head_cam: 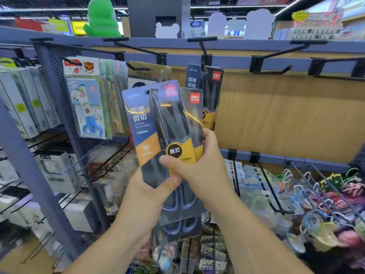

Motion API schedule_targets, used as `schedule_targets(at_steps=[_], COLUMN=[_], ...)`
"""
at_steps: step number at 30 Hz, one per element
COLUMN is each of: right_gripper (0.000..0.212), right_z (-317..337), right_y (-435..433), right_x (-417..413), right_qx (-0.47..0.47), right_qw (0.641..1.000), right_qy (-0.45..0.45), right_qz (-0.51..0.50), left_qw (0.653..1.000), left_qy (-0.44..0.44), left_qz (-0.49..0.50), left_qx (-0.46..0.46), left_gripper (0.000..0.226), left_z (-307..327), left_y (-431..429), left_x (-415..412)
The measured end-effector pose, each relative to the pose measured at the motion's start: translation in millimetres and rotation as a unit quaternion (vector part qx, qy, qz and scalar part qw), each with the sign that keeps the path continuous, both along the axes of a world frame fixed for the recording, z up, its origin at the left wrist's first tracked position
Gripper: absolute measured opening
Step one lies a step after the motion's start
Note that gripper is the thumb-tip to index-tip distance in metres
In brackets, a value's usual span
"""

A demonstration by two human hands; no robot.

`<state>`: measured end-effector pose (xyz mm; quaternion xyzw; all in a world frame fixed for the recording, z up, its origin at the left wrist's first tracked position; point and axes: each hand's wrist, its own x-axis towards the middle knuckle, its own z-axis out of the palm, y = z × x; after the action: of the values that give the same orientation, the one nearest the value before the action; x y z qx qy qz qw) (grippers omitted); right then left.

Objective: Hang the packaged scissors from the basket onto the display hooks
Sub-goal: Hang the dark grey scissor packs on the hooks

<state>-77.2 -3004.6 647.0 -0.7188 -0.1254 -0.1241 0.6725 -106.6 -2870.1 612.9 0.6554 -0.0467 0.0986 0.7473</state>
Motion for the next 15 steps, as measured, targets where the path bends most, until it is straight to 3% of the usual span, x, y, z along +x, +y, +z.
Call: schedule_targets(at_steps=[7, 12, 15], right_gripper=[0.074, 0.080, 0.077], right_z=[-5.1, -6.5, -12.1], right_y=[-0.4, -4.2, -4.4], right_x=[-4.8, -1.4, -1.7], right_qx=[0.103, 0.120, 0.119], right_qw=[0.995, 0.993, 0.993], right_qy=[0.000, -0.008, -0.011], right_qz=[-0.001, 0.006, 0.013], left_qw=[1.000, 0.984, 0.970], left_qy=[0.011, 0.107, 0.174], left_qz=[-0.015, -0.007, 0.032], left_qx=[0.016, -0.144, -0.165], left_gripper=[0.058, 0.036, 0.042], left_z=[2.3, 12.1, 15.4], left_y=[-5.6, -16.1, -16.4], left_x=[-5.1, -17.0, -20.8])
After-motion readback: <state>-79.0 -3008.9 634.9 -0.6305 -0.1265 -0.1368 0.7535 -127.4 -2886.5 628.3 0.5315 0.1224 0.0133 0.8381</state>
